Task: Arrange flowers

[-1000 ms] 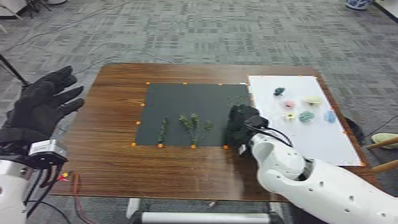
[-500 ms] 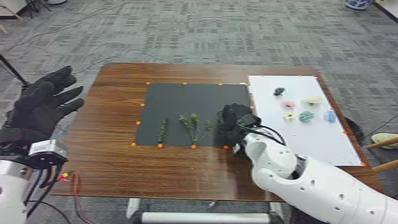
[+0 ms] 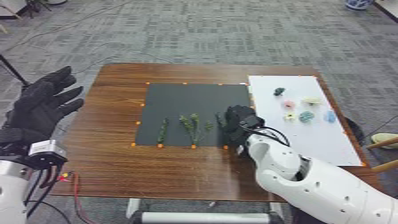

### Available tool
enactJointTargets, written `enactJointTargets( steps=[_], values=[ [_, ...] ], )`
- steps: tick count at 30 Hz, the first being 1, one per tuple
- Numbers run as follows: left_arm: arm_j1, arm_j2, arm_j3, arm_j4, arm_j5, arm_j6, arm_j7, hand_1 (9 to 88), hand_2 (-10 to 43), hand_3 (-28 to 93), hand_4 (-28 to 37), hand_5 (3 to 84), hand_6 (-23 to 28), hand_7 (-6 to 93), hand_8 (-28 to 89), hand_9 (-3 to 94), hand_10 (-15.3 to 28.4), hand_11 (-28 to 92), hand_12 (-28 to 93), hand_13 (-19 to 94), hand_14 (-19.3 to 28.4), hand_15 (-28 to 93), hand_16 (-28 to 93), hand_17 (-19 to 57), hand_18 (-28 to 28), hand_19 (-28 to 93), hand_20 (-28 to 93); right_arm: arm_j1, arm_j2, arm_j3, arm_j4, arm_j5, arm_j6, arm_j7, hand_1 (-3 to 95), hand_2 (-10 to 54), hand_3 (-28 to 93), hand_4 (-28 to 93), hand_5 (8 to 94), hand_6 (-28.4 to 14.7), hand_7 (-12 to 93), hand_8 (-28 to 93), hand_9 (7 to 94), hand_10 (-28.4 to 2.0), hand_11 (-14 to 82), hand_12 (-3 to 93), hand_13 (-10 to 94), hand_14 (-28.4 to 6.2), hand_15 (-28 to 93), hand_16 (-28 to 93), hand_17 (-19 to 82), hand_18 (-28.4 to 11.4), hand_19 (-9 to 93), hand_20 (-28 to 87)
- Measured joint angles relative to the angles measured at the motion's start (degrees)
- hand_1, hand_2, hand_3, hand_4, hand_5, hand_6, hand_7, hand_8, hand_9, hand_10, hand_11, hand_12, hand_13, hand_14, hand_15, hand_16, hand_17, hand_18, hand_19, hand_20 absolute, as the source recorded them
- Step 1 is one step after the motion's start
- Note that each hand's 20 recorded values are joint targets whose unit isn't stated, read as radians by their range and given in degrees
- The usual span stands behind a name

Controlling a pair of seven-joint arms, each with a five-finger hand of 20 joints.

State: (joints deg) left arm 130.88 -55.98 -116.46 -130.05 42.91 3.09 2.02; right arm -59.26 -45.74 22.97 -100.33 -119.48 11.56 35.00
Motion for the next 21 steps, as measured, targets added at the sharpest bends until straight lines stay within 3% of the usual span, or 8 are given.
enactJointTargets(
  steps=[21],
  values=[
    [-0.01, 0.0, 0.25, 0.03, 0.0, 0.0, -0.09, 25.6, -4.1, 68, -27.1, 22.4, 1.5, 23.5, -11, 16.9, 9.5, 23, 19, 10, 13.0, 44, -5, -10.5, 19.7, 39, 10, -1.43, -1.29, 2.05, -0.2, -0.57, -2.97, 0.18, 40.6, -9.5, 84, -20, 76.7, 1.0, 54, 23, 80.2, -9.8, 62.2, 49.4, 74, -10.5, 84, 44, 34, -22.4, 83, 49]
  ],
)
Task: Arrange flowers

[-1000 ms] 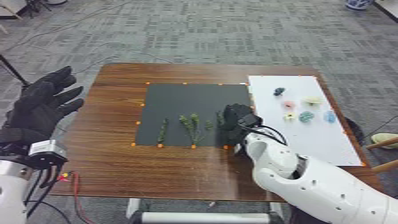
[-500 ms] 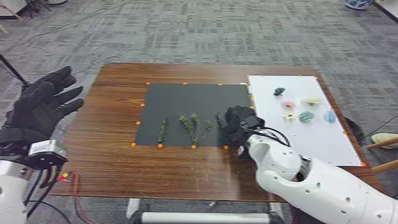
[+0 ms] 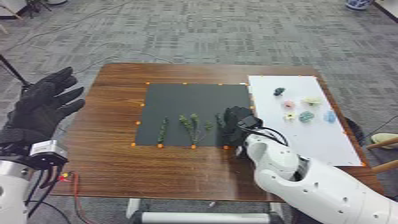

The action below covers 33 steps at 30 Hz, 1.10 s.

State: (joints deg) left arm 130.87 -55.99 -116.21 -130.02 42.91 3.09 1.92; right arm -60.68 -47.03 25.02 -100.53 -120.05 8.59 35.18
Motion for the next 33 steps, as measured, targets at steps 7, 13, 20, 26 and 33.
enactJointTargets(
  steps=[7, 13, 20, 26, 33],
  values=[
    [0.0, 0.0, 0.05, 0.0, 0.0, 0.0, 0.0, 25.6, -4.2, 68, -27.2, 22.4, 1.5, 23.4, -11, 16.9, 9.4, 22, 19, 10, 13.0, 44, -5, -10.5, 19.6, 39, 10, -0.33, -1.21, 0.54, -0.11, -0.04, -1.73, 1.79, 39.9, -9.5, 83, -20, 75.9, 1.0, 54, 24, 79.6, -9.6, 62.0, 50.0, 74, -10.3, 84, 45, 34, -22.4, 83, 49],
    [0.0, 0.0, 0.06, 0.0, 0.0, -0.01, 0.0, 25.6, -4.1, 68, -27.1, 22.4, 1.5, 23.4, -11, 16.9, 9.4, 22, 19, 10, 13.0, 44, -5, -10.5, 19.6, 39, 10, -0.82, -2.05, 1.32, -0.21, -1.63, -4.6, 3.22, 28.7, -8.6, 83, -23, 75.6, 0.6, 55, 15, 79.3, -9.9, 61.8, 50.8, 74, -10.5, 84, 46, 34, -23.0, 84, 49],
    [0.0, 0.0, 0.05, 0.0, 0.0, -0.01, 0.0, 25.6, -4.1, 68, -27.1, 22.5, 1.5, 23.4, -11, 17.0, 9.4, 22, 19, 10, 13.0, 44, -5, -10.5, 19.7, 39, 10, -1.33, -2.53, 1.83, -0.4, -2.98, -5.95, 5.23, 21.8, -7.6, 81, -24, 76.9, 0.1, 59, -10, 79.7, -10.3, 61.8, 50.4, 74, -10.9, 84, 45, 34, -23.8, 85, 49],
    [0.0, -0.01, 0.05, 0.0, 0.0, 0.0, 0.0, 25.7, -4.1, 68, -27.2, 22.5, 1.5, 23.4, -11, 16.9, 9.4, 22, 19, 10, 13.0, 44, -5, -10.4, 19.7, 39, 10, -1.75, -2.55, 2.06, -1.34, -3.78, -6.04, 7.24, 16.9, -6.2, 80, -24, 77.5, 0.0, 58, -10, 80.2, -10.4, 61.5, 50.4, 75, -11.0, 84, 45, 35, -24.4, 87, 49],
    [0.01, -0.08, 0.04, -0.01, 0.0, 0.0, 0.0, 25.6, -3.9, 68, -27.2, 22.5, 1.5, 23.5, -11, 17.0, 9.4, 23, 19, 10, 13.0, 44, -5, -10.5, 19.6, 39, 10, -4.74, -1.77, 4.75, -3.9, -5.32, -5.85, 10.35, 13.0, -0.7, 76, -23, 77.5, -1.2, 53, -9, 79.6, -11.0, 59.9, 51.1, 75, -11.1, 84, 46, 34, -24.8, 87, 48]
  ],
)
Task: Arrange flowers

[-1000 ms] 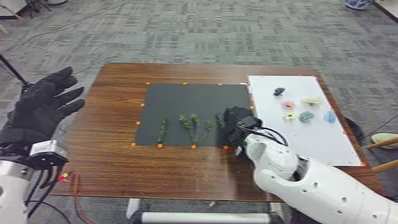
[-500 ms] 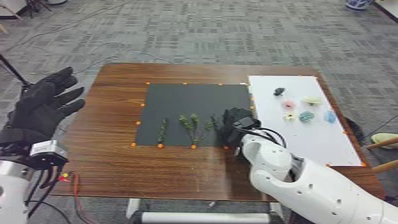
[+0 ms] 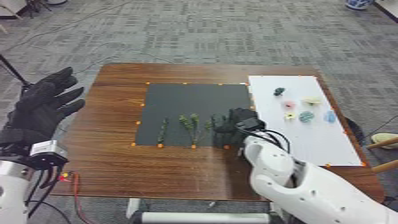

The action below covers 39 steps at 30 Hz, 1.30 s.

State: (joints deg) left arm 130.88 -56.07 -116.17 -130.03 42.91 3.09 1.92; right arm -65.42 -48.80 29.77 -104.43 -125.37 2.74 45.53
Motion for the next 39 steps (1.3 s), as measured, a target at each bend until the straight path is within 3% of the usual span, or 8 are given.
enactJointTargets(
  steps=[3, 6, 10, 12, 18, 27, 33, 39],
  values=[
    [0.0, 0.0, -0.02, 0.0, 0.0, 0.0, 0.0, 25.6, -3.9, 68, -27.2, 22.5, 1.5, 23.5, -11, 17.0, 9.5, 22, 19, 10, 13.0, 44, -5, -10.4, 19.6, 39, 10, -2.75, 1.23, 3.58, -1.91, 0.59, 0.86, 0.54, 13.7, -0.1, 76, -23, 73.6, -2.4, 49, -10, 74.2, -12.8, 58.5, 50.2, 70, -12.3, 83, 46, 31, -24.6, 85, 48],
    [0.0, 0.0, -0.02, 0.0, 0.0, -0.02, 0.0, 25.5, -3.9, 68, -27.1, 22.5, 1.6, 23.5, -11, 17.0, 9.5, 23, 19, 10, 13.1, 44, -6, -10.4, 19.6, 39, 10, -5.43, 3.06, 7.46, -4.16, 1.36, 5.32, 1.43, 19.2, -3.4, 78, -23, 64.2, -3.5, 38, -10, 64.7, -14.7, 51.9, 42.6, 61, -13.7, 81, 43, 26, -24.5, 81, 51],
    [0.01, 0.0, -0.06, 0.0, 0.0, -0.04, 0.01, 25.6, -3.9, 68, -27.1, 22.5, 1.6, 23.3, -11, 17.0, 9.5, 22, 19, 10, 13.1, 44, -6, -10.4, 19.6, 39, 10, -7.78, 6.8, 11.5, -6.03, 0.83, 15.1, 2.73, 24.5, -8.5, 83, -24, 52.4, -4.8, 32, -11, 52.7, -13.7, 42.3, 33.3, 54, -14.3, 80, 38, 22, -23.8, 77, 52],
    [0.06, 0.0, -0.14, 0.0, 0.0, -0.04, 0.02, 25.6, -3.9, 68, -27.1, 22.6, 1.6, 23.3, -11, 17.0, 9.5, 22, 19, 10, 13.1, 44, -6, -10.4, 19.6, 39, 10, -9.16, 9.05, 14.21, -6.32, -0.26, 17.21, 2.9, 26.5, -9.4, 85, -26, 48.5, -4.7, 30, -11, 49.4, -12.5, 35.3, 29.0, 50, -13.5, 80, 36, 20, -23.1, 74, 53],
    [0.36, -0.01, -0.22, -0.03, -0.02, -0.01, 0.11, 25.7, -3.8, 68, -27.1, 21.8, 1.4, 23.8, -11, 17.0, 9.4, 22, 19, 10, 13.1, 44, -6, -10.5, 19.6, 39, 10, -15.63, 16.9, 23.24, -5.56, -2.82, 15.15, -1.73, 31.7, -9.5, 87, -28, 50.7, -0.6, 21, -13, 53.9, -7.9, 20.1, 20.6, 48, -11.6, 79, 34, 18, -21.9, 72, 54],
    [0.43, -0.05, -0.23, -0.03, -0.02, -0.01, 0.0, 25.9, -3.6, 68, -27.0, 22.0, 1.5, 23.7, -11, 17.0, 9.4, 22, 19, 10, 13.1, 44, -5, -10.5, 19.7, 39, 10, -16.05, 20.17, 18.92, 1.66, -3.68, 9.64, -10.66, 34.6, -9.5, 88, -28, 50.4, 3.0, 24, -14, 55.6, -4.6, 17.3, 19.0, 49, -9.6, 79, 33, 18, -19.7, 70, 54],
    [0.44, -0.02, -0.23, -0.04, -0.02, -0.01, 0.0, 25.8, -3.5, 68, -26.9, 21.9, 1.4, 23.7, -11, 17.0, 9.4, 23, 19, 10, 13.1, 44, -5, -10.5, 19.6, 39, 10, -10.36, 19.27, 12.09, 4.14, -4.48, 9.74, -10.74, 34.9, -9.5, 88, -28, 51.2, 3.3, 26, -16, 56.7, -4.4, 17.9, 19.1, 50, -9.5, 79, 33, 18, -19.3, 71, 54],
    [0.56, -0.02, -0.33, -0.09, -0.02, 0.02, 0.02, 25.8, -3.6, 68, -26.9, 22.0, 1.4, 23.6, -11, 16.9, 9.5, 23, 19, 10, 13.1, 44, -6, -10.5, 19.7, 39, 10, -6.55, 18.78, 7.87, 5.69, -4.97, 10.18, -10.59, 35.5, -9.5, 88, -28, 51.2, 1.6, 30, -15, 54.2, -7.8, 27.2, 24.7, 50, -9.5, 80, 34, 18, -19.1, 72, 54]
  ],
)
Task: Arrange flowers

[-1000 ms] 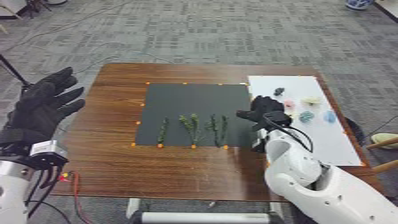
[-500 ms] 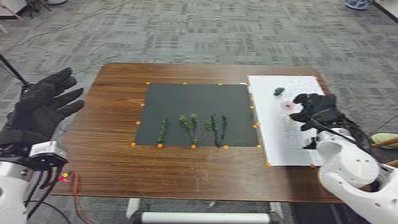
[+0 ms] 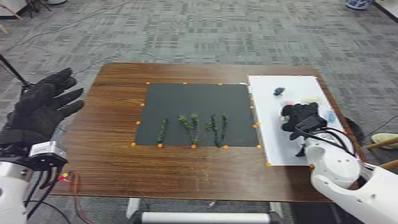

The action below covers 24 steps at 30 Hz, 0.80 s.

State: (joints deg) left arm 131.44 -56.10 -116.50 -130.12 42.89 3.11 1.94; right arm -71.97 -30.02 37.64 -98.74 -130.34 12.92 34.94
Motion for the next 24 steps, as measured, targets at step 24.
enactJointTargets(
  steps=[24],
  values=[
    [0.77, -0.37, -0.61, -0.52, 0.0, 0.5, 0.17, 25.9, -3.5, 68, -27.0, 22.1, 1.4, 23.9, -11, 16.9, 9.5, 23, 19, 10, 13.1, 44, -6, -10.5, 19.7, 39, 10, 4.91, -1.16, -3.94, -0.31, 0.57, 10.95, -0.73, 41.3, -9.5, 87, -28, 63.1, 0.4, 23, -15, 61.8, -9.6, 26.3, 25.9, 58, -5.2, 69, 48, 23, -18.0, 72, 53]
  ],
)
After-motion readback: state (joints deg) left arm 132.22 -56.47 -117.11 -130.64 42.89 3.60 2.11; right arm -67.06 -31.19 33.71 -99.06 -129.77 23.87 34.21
